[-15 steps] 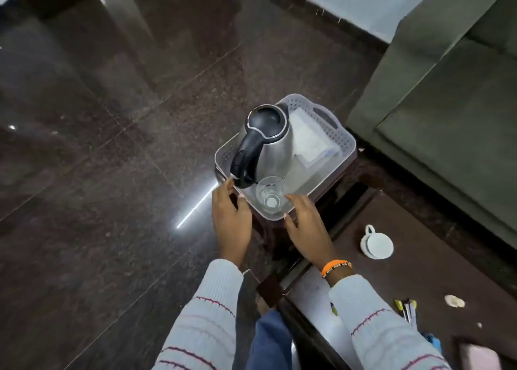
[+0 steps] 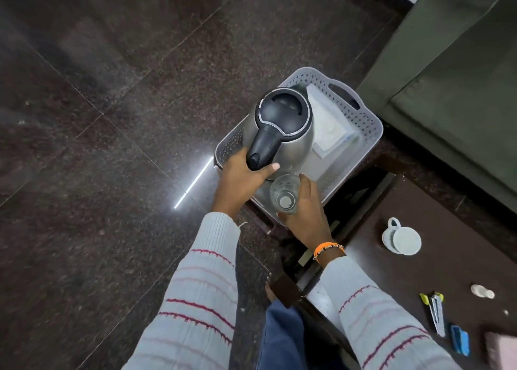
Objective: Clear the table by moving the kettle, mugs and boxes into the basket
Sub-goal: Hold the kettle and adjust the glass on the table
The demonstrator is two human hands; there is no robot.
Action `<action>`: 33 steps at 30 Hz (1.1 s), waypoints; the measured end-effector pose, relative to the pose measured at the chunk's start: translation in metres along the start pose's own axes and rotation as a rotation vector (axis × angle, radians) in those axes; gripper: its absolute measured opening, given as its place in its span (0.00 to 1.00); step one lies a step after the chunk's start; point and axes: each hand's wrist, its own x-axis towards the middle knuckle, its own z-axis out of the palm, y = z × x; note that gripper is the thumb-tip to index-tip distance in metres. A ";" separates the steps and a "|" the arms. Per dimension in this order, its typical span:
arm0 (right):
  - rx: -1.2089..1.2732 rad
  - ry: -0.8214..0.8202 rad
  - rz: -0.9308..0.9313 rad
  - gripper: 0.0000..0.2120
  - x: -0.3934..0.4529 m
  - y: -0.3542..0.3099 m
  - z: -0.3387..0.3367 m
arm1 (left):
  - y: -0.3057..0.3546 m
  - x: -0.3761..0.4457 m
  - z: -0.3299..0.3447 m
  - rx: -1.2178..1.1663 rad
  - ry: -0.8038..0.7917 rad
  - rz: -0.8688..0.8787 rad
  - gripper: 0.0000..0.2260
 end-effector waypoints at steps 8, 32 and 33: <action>0.200 0.196 -0.035 0.40 -0.010 0.020 -0.007 | 0.014 0.002 0.012 -0.118 0.137 0.053 0.13; 0.155 0.515 0.051 0.41 -0.200 0.155 -0.148 | 0.070 -0.229 0.060 0.106 0.090 0.217 0.17; 0.149 0.493 0.063 0.41 -0.207 0.165 -0.147 | 0.067 -0.238 0.067 0.156 0.076 0.230 0.18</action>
